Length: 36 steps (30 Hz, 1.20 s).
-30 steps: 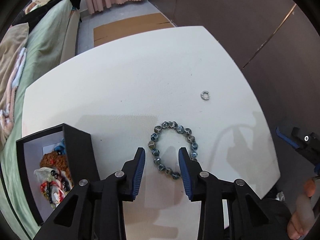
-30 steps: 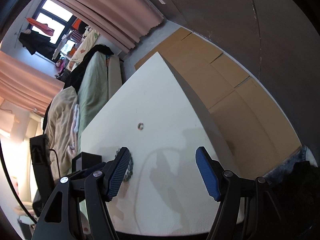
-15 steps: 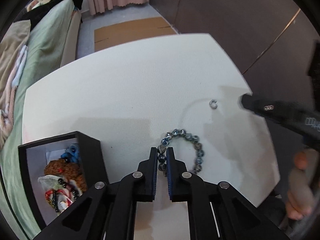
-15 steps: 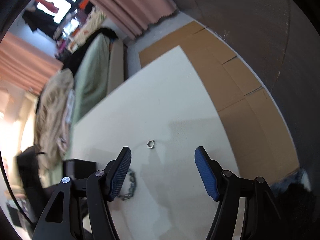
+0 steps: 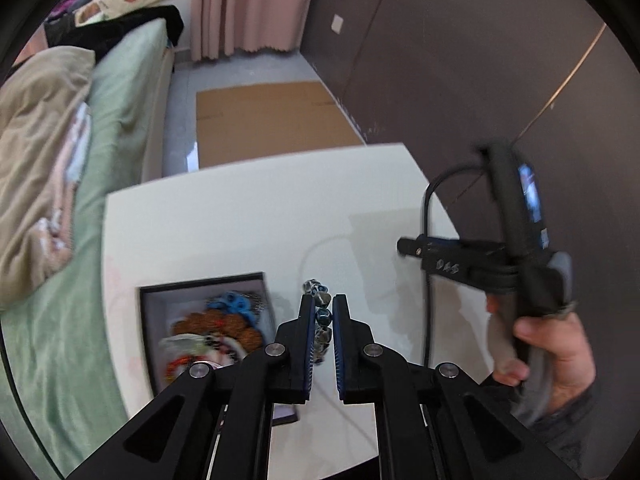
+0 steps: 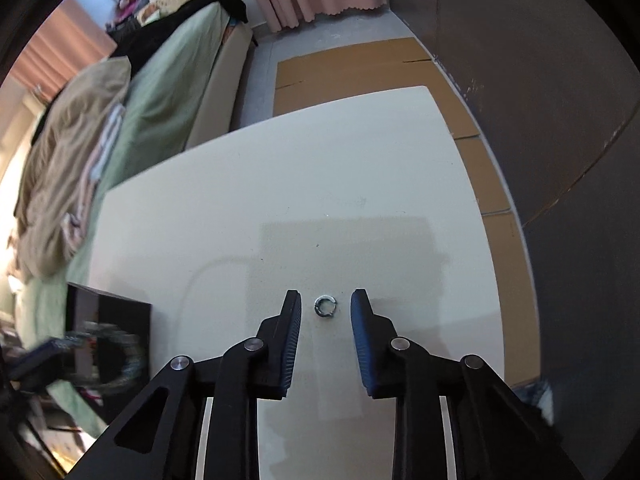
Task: Organize jewelry
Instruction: 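Lift the grey-blue bracelet with the left tool while the right tool grasps the small silver ring, then lower the grey-blue bracelet and silver ring into the box and open both tools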
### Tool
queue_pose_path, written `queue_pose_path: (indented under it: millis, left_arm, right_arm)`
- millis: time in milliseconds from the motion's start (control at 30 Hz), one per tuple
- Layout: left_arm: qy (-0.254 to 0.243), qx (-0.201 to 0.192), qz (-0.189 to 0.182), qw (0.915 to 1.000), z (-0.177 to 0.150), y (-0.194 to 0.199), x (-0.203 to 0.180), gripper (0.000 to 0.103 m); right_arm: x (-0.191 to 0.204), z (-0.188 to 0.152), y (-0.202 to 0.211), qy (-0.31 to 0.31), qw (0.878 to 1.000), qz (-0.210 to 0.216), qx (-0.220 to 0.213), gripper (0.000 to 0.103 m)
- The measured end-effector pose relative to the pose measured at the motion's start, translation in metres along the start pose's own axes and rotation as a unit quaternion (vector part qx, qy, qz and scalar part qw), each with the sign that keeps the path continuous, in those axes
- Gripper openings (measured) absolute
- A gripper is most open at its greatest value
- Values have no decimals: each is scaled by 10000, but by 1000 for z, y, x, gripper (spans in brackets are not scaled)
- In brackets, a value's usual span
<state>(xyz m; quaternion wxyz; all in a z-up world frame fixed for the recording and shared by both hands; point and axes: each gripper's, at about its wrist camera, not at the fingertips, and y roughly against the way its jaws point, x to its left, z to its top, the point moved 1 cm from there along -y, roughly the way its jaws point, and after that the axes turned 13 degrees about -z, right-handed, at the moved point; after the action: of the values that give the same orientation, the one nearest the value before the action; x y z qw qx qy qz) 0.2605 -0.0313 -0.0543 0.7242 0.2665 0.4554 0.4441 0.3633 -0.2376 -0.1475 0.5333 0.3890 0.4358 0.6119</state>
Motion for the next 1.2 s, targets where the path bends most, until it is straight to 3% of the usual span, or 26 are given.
queue_pose_path:
  millis: [433,567,800,900,1033,1067,1100,1133,1200]
  left_arm:
    - [166,-352,12,9992,-3,48,29,8]
    - [228,-326,-94,9992,-9,49,33,8]
    - [264,-234,-336,9988,-17,43,35,8]
    - [195,-82,165,9996,-21,34,41,9]
    - [765,254,643,9947,-28,21,76,13]
    - [840,222,620,9943,-30,23,82,14]
    - [854,199,631,9941,-31,25,84,23]
    - [845,155,633,9943,-32,29,87,37]
    - [832,51,579,9948,-34,36,88,57]
  right_arm:
    - [24,-7,-1,541,9945,-888,-82,6]
    - [20,-10,8,331,9963,-782,-157,6]
    - [22,-19,49,114,9971,-304,-689,6]
    - [28,-24,59,146,9968,-159,-771,6]
    - [44,-30,65,222,9964,158,-798,6]
    - [48,-30,66,235,9962,221,-807,6]
    - [53,-30,69,271,9956,317,-844,6]
    - [59,-31,71,310,9947,416,-889,6]
    - [69,-30,74,370,9929,632,-942,6]
